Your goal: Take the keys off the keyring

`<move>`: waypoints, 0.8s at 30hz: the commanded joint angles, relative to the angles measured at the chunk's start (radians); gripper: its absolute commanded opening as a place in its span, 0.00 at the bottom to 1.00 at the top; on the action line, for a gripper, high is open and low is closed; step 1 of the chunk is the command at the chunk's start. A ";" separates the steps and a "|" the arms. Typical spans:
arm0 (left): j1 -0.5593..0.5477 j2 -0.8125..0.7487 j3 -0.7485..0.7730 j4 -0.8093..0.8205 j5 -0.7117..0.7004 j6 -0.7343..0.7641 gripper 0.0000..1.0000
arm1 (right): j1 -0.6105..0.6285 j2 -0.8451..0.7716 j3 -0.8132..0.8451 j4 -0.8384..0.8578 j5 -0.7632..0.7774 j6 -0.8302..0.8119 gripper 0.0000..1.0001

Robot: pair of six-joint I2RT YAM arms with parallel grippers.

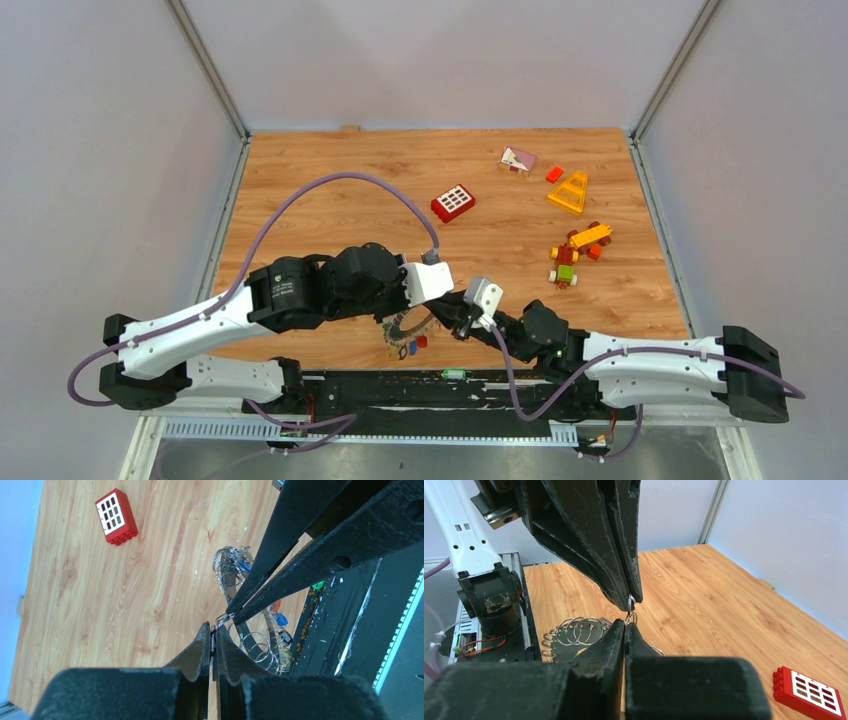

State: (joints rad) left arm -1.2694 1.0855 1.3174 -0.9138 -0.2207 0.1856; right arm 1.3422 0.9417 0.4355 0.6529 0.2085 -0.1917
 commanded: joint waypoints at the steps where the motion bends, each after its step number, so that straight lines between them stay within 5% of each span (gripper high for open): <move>1: 0.008 -0.018 0.031 0.044 -0.052 0.003 0.00 | 0.003 -0.040 -0.019 0.097 -0.087 -0.028 0.00; 24: 0.011 -0.027 -0.032 0.094 0.003 -0.038 0.00 | 0.004 -0.126 -0.113 0.273 -0.148 -0.042 0.00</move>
State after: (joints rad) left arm -1.2697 1.0824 1.3014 -0.8608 -0.1776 0.1661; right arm 1.3380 0.8577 0.3241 0.7868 0.1467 -0.2264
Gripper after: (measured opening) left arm 0.082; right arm 0.015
